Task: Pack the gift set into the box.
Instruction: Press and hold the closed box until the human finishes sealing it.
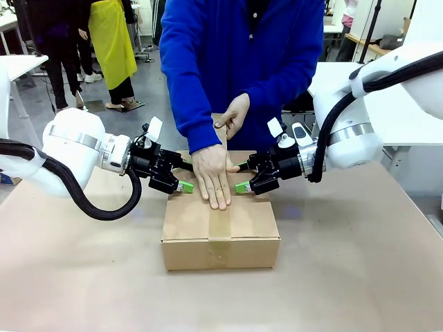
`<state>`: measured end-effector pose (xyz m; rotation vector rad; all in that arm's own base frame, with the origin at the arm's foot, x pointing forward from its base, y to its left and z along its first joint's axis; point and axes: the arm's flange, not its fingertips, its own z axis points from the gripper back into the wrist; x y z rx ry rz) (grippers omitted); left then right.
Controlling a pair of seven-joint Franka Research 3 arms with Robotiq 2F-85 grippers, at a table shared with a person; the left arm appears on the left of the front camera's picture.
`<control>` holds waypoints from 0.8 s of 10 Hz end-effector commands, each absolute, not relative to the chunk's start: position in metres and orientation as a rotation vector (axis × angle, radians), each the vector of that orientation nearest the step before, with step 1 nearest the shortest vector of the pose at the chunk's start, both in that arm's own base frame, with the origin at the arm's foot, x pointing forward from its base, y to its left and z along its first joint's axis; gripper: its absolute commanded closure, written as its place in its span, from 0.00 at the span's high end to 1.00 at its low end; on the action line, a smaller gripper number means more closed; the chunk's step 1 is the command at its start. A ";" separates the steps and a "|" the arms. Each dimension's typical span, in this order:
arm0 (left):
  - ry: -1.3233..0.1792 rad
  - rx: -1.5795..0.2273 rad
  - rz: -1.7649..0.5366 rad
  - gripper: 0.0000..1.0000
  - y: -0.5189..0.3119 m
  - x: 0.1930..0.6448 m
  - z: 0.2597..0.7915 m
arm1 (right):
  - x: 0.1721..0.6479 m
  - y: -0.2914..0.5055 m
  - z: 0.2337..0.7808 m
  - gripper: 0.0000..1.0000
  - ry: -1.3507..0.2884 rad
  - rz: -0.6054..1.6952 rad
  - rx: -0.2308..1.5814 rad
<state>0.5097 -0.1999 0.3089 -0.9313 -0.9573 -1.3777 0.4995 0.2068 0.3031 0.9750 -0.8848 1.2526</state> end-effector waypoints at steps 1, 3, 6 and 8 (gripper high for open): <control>-0.962 -0.936 -1.391 1.00 -0.200 0.508 0.306 | 0.499 0.208 0.304 1.00 -0.885 1.254 0.959; -0.962 -0.936 -1.391 1.00 -0.200 0.508 0.306 | 0.499 0.208 0.304 1.00 -0.885 1.254 0.959; -0.962 -0.936 -1.391 1.00 -0.200 0.508 0.306 | 0.499 0.208 0.304 1.00 -0.885 1.254 0.959; -0.962 -0.936 -1.391 1.00 -0.200 0.508 0.306 | 0.499 0.208 0.304 1.00 -0.885 1.254 0.959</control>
